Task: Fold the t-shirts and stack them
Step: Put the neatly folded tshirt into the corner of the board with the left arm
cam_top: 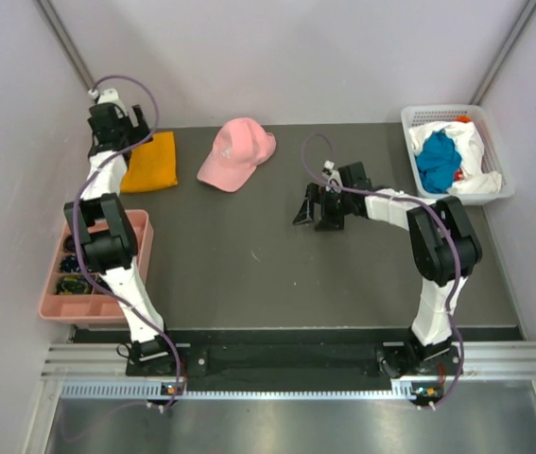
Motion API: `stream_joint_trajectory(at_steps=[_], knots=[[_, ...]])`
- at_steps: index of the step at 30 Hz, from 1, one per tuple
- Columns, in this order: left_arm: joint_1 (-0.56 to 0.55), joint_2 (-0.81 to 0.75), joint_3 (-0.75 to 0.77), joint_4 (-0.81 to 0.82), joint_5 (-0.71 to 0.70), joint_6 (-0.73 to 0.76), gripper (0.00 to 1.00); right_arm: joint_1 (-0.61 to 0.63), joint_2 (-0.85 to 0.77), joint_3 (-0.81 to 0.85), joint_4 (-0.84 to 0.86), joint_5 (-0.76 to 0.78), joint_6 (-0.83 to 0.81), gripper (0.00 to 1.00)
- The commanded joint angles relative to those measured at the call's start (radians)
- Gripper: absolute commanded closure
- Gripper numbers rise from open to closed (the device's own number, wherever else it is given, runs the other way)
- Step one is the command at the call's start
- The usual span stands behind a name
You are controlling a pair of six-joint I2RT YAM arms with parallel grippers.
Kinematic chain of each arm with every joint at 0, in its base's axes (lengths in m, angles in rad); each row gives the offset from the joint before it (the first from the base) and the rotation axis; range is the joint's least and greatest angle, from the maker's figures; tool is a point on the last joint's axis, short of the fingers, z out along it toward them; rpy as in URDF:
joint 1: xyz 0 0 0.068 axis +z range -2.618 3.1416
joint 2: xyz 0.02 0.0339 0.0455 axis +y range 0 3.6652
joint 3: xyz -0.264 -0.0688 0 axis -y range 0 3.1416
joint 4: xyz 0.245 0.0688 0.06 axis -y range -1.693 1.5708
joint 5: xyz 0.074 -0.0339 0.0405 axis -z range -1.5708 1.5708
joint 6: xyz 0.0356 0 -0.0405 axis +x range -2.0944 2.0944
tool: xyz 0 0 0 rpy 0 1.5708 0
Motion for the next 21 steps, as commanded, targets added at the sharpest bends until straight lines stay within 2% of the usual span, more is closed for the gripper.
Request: stream_joint_trajectory(at_steps=[1,4,7,14,16,21], knots=[[-0.095,-0.124,0.0,-0.014,0.022,-0.083,0.01,0.01,-0.084,-0.047,-0.024,0.08,-0.041,0.03],[-0.152,-0.173,-0.018,-0.043,0.01,-0.112,0.01,0.012,-0.131,-0.066,-0.024,0.108,-0.05,0.03],[-0.218,-0.221,-0.042,-0.08,-0.062,-0.113,0.01,0.016,-0.205,-0.098,-0.018,0.146,-0.067,0.03],[-0.327,-0.389,-0.285,0.004,-0.072,-0.185,0.01,0.027,-0.386,-0.162,-0.046,0.264,-0.105,0.02],[-0.361,-0.411,-0.308,0.006,-0.11,-0.176,0.01,0.039,-0.456,-0.19,-0.057,0.301,-0.108,0.02],[-0.413,-0.527,-0.46,0.067,-0.124,-0.195,0.01,0.065,-0.628,-0.285,-0.072,0.454,-0.118,0.01]])
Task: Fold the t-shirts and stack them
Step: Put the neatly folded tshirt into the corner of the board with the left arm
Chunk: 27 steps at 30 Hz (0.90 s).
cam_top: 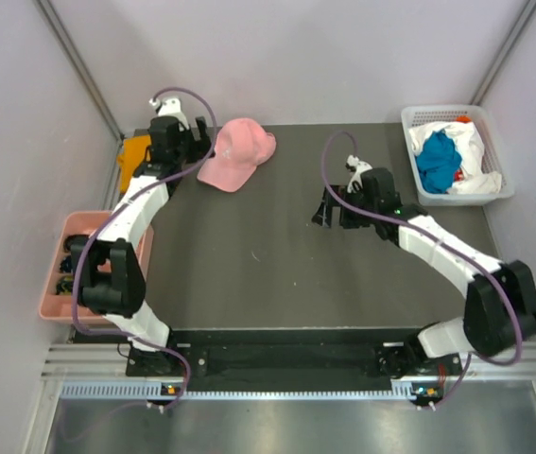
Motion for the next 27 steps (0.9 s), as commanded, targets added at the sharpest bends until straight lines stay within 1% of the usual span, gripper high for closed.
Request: stream_joint_trajectory(at_steps=[1,2,4,5,7,8,12,16,22,27], knots=[[-0.04,-0.129,-0.12,0.135,-0.021,-0.03,0.01,0.03,-0.197,-0.077,-0.017,0.164,-0.024,0.01],[-0.051,-0.152,-0.157,0.15,-0.036,-0.027,0.01,0.028,-0.233,-0.094,-0.022,0.202,-0.022,0.01],[-0.08,-0.169,-0.182,0.152,-0.057,-0.025,0.01,0.03,-0.294,-0.146,-0.031,0.238,-0.019,0.01],[-0.09,-0.189,-0.212,0.149,-0.062,-0.025,0.01,0.03,-0.357,-0.161,-0.037,0.262,-0.018,0.01],[-0.127,-0.215,-0.258,0.169,-0.083,-0.019,0.01,0.03,-0.411,-0.194,-0.071,0.299,-0.015,0.01],[-0.141,-0.241,-0.306,0.179,-0.103,-0.019,0.01,0.028,-0.454,-0.201,-0.083,0.316,-0.012,0.01],[-0.219,-0.313,-0.421,0.215,-0.162,-0.008,0.01,0.03,-0.556,-0.246,-0.135,0.334,-0.01,0.01],[-0.261,-0.399,-0.537,0.229,-0.22,-0.03,0.01,0.032,-0.647,-0.287,-0.17,0.368,0.002,0.01],[-0.281,-0.575,-0.743,0.226,-0.269,-0.087,0.01,0.032,-0.728,-0.327,-0.201,0.428,0.024,0.01],[-0.281,-0.662,-0.823,0.216,-0.297,-0.096,0.01,0.032,-0.73,-0.326,-0.215,0.442,0.03,0.01]])
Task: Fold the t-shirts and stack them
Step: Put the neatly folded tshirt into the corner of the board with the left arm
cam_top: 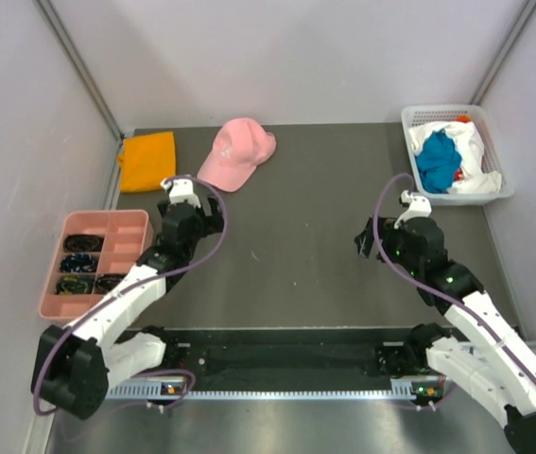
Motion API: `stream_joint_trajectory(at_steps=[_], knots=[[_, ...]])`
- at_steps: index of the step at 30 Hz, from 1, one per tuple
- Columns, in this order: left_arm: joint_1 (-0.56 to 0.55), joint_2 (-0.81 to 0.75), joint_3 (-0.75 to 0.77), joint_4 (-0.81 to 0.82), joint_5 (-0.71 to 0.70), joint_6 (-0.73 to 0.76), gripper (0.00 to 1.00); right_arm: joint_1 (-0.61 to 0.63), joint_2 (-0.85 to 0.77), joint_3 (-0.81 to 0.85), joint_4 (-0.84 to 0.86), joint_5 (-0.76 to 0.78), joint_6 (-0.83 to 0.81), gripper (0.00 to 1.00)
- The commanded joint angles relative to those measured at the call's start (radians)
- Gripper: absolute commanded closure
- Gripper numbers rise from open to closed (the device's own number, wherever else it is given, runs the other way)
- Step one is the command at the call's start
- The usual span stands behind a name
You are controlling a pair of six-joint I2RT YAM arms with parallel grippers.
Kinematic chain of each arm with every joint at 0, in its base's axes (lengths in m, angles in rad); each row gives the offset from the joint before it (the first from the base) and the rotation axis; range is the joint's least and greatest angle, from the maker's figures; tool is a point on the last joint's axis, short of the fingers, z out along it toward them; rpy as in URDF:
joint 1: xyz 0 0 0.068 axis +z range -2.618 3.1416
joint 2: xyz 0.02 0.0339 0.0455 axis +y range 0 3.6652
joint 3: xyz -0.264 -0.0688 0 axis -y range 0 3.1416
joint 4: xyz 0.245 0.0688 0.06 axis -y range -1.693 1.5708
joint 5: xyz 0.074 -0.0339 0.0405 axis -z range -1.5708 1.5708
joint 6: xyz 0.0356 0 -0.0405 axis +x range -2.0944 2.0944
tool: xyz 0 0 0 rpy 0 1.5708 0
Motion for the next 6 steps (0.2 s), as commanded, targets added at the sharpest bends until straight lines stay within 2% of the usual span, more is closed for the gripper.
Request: stream_joint_trajectory(at_steps=[1,6], knots=[[-0.005,-0.079,-0.049,0.041,-0.052,-0.028,0.01,0.007,-0.011,0.004,-0.004,0.043,0.017,0.01],[-0.006,-0.118,-0.084,0.029,-0.056,-0.037,0.01,0.007,-0.012,0.001,-0.019,0.05,0.018,0.01]])
